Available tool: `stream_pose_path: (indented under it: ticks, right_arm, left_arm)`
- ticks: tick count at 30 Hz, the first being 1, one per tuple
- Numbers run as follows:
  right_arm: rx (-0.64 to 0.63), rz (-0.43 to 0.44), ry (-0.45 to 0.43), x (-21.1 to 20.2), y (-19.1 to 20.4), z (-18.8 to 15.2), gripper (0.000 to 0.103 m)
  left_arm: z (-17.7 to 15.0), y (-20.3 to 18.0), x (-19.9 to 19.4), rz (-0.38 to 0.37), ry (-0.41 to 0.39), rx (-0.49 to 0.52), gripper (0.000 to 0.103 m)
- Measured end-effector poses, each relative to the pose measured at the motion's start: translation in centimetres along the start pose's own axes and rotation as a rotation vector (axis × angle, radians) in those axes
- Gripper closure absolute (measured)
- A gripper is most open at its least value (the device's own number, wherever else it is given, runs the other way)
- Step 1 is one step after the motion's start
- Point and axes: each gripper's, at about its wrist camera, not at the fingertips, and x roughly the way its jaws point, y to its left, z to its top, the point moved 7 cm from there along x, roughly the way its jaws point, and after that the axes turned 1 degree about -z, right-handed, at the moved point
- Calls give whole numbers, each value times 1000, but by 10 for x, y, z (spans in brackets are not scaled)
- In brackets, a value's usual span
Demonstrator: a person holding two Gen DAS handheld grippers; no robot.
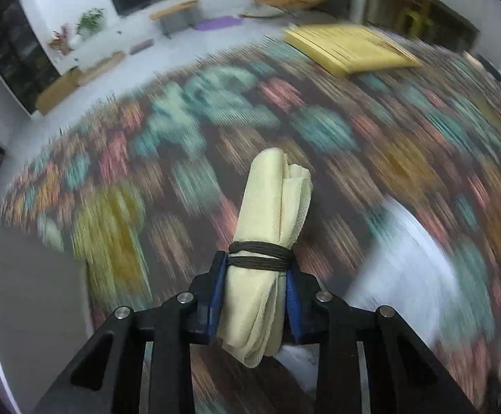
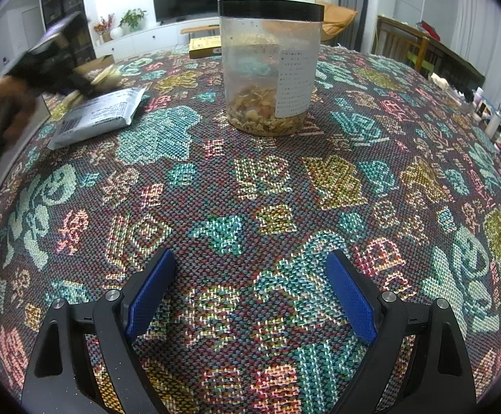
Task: Organize soft objects
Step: 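Set the rolled towel down on the table and open the left gripper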
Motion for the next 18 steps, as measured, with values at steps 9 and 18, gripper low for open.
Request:
stream_pose_path:
  ticks: [9,18]
  right_arm:
    - [6,8,-1,3,1,1,11]
    - [6,8,0,3,0,1,11]
  left_arm:
    - [-124,-60,-68,-154,-64,-268,73]
    - [-166,-50,-68,159,-153,-273,34]
